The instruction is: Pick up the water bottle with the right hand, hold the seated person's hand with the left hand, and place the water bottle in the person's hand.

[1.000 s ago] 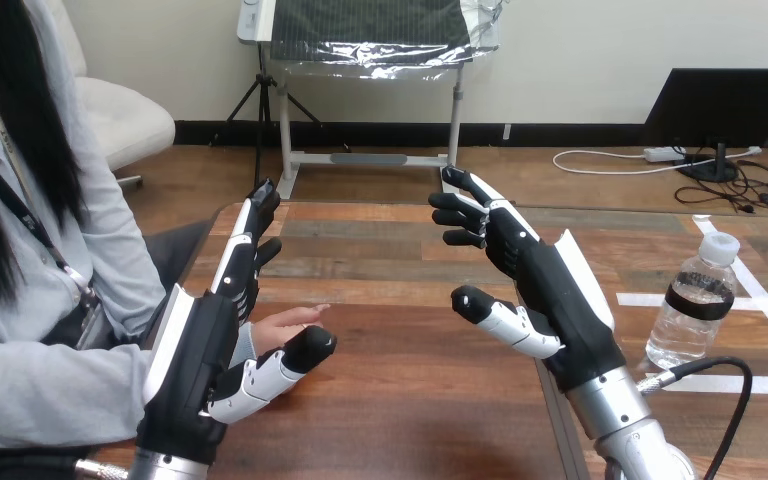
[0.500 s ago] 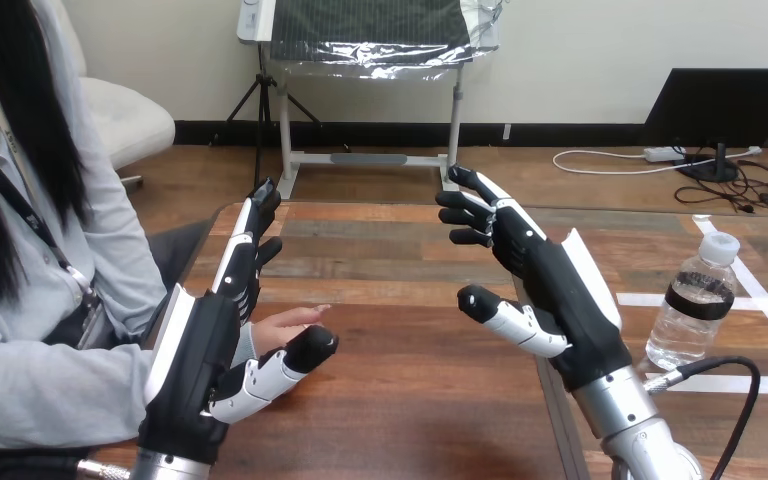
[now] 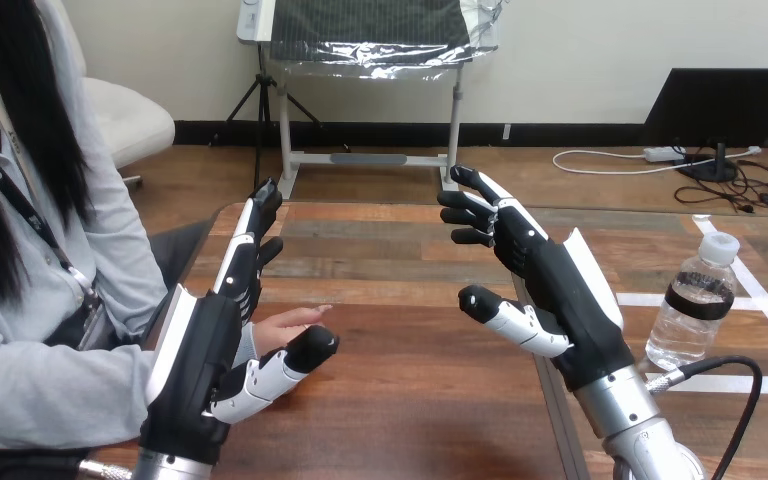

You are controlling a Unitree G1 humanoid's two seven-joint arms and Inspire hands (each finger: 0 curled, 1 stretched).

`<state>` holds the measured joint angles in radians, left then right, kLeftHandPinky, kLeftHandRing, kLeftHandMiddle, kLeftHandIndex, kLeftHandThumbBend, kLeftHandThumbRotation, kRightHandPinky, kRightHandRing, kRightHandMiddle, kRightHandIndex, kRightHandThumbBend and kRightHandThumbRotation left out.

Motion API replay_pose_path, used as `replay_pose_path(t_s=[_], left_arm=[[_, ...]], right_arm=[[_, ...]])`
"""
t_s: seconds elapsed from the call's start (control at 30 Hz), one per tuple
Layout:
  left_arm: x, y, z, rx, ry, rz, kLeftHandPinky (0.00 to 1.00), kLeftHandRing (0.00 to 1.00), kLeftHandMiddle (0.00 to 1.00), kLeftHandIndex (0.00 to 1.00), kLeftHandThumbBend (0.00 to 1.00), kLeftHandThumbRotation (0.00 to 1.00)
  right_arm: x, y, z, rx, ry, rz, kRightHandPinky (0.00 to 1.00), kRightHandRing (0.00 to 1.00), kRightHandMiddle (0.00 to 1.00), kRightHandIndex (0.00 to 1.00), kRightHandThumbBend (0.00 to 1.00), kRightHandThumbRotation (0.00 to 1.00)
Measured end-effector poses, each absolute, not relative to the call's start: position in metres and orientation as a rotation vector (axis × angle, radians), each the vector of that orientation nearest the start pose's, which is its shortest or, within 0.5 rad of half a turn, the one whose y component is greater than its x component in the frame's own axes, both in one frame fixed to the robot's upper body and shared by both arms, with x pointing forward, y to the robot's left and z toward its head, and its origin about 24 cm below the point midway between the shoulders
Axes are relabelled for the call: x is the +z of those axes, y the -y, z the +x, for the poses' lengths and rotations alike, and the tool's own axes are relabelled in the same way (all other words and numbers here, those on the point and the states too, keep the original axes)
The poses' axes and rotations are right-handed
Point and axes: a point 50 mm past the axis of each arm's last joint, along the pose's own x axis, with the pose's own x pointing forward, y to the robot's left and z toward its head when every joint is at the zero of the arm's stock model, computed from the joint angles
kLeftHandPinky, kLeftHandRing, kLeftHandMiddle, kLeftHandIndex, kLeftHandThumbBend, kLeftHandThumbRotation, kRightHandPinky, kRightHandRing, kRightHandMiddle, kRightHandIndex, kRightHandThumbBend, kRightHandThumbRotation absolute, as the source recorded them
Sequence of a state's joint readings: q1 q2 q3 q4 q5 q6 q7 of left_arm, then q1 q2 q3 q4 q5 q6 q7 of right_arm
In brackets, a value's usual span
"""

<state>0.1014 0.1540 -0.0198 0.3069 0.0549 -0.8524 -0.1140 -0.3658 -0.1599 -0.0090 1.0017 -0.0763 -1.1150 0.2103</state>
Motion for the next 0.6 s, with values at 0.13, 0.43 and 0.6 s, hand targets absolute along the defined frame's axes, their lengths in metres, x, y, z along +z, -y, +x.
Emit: replay_pose_path(t_s=[0.13, 0.43, 0.6], left_arm=[[0.0294, -0.1686, 0.2086, -0.184, 0.430, 0.215, 0.94, 1.00, 1.00, 1.00, 1.00, 0.76], [0.0293, -0.1678, 0.2085, -0.184, 0.430, 0.214, 0.94, 1.00, 1.00, 1.00, 1.00, 0.76], [0.0289, -0.1673, 0.2082, -0.184, 0.429, 0.222, 0.94, 1.00, 1.00, 1.00, 1.00, 0.77]], right_arm=[[0.0222, 0.1576, 0.2771, 0.338, 0.447, -0.253, 0.79, 0.83, 0.85, 0.92, 1.00, 0.78], [0.0222, 0.1577, 0.2771, 0.339, 0.447, -0.253, 0.79, 0.84, 0.86, 0.92, 1.00, 0.78], [0.0221, 0.1576, 0.2771, 0.342, 0.446, -0.259, 0.79, 0.84, 0.86, 0.93, 1.00, 0.78]])
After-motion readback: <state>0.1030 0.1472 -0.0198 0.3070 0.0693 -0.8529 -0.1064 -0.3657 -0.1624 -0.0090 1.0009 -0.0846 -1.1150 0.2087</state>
